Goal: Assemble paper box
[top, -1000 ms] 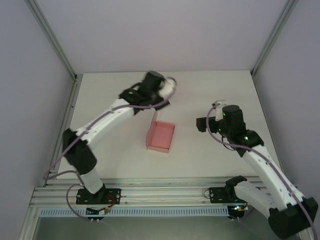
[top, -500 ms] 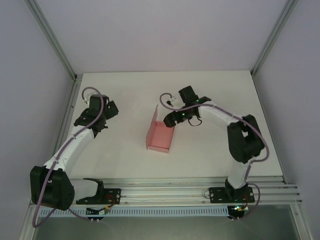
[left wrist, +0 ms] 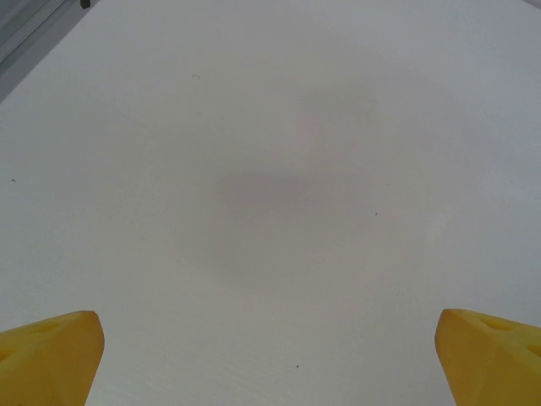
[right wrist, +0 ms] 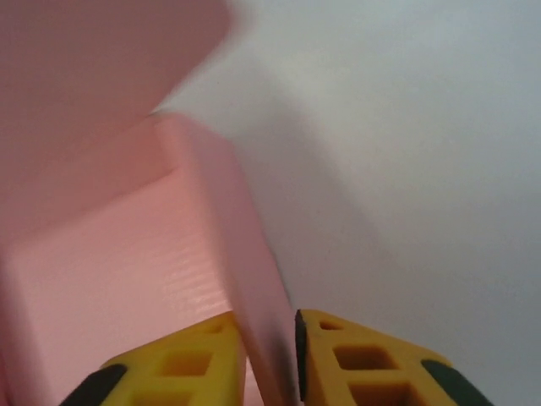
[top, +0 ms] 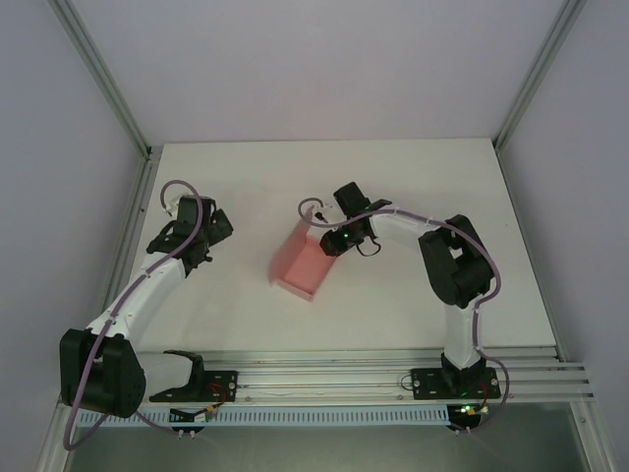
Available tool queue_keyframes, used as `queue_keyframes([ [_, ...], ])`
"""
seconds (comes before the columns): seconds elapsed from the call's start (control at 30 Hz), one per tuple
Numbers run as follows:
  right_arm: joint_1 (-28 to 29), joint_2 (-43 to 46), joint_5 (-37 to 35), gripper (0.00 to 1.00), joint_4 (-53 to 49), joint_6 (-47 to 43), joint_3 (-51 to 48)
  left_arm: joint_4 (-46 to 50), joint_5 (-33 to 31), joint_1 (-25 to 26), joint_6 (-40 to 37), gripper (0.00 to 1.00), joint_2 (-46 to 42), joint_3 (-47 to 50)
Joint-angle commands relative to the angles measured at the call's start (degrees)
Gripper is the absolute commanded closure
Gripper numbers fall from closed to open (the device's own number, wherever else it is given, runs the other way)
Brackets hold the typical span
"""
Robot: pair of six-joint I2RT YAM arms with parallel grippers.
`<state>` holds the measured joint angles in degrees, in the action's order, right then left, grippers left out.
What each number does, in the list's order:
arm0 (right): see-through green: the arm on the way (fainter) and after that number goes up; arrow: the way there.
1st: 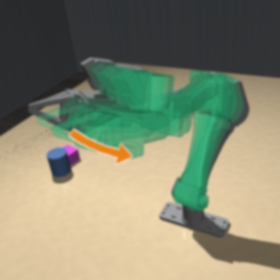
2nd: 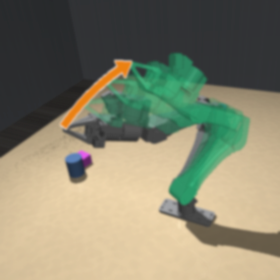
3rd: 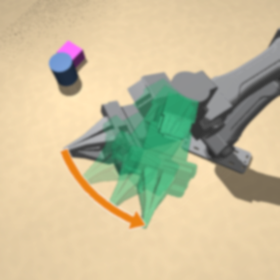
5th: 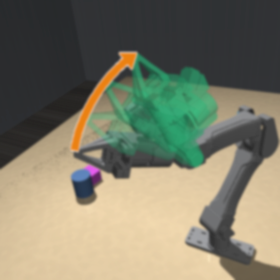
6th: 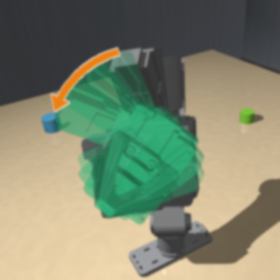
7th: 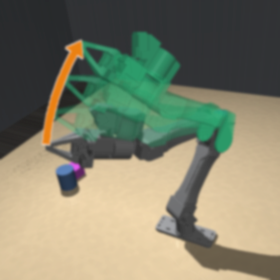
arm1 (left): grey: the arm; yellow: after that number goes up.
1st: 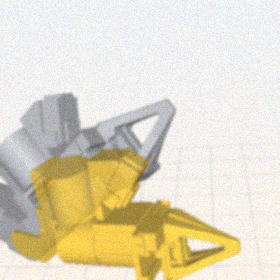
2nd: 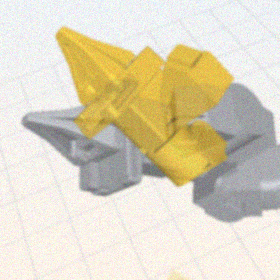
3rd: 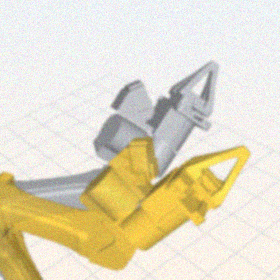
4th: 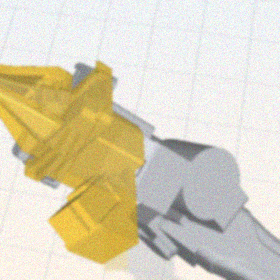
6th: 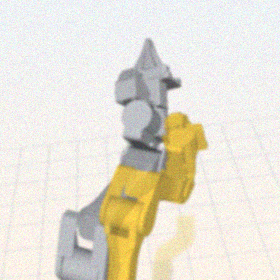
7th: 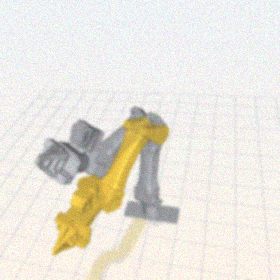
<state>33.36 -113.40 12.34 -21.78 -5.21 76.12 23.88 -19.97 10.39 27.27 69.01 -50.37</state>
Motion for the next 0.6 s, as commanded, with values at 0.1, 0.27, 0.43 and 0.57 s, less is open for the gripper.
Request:
queue_keyframes([
  [0.1,1.97,6.39,-19.67,0.92,4.42,13.25,-6.91,-1.38,3.35,-0.02,0.44,0.00,-5.01,1.33],
  [0.27,4.65,13.11,-24.27,0.92,9.19,22.04,-15.99,-6.57,10.47,0.02,-3.08,0.00,-6.89,3.95],
  [0.43,7.84,15.77,-31.87,0.87,5.37,32.38,-17.27,-15.33,27.52,0.07,-9.57,0.00,-5.20,6.18],
  [0.57,9.96,17.20,-32.61,0.87,4.02,43.69,-18.65,-21.72,36.63,0.50,-12.46,0.00,-3.46,8.43],
])
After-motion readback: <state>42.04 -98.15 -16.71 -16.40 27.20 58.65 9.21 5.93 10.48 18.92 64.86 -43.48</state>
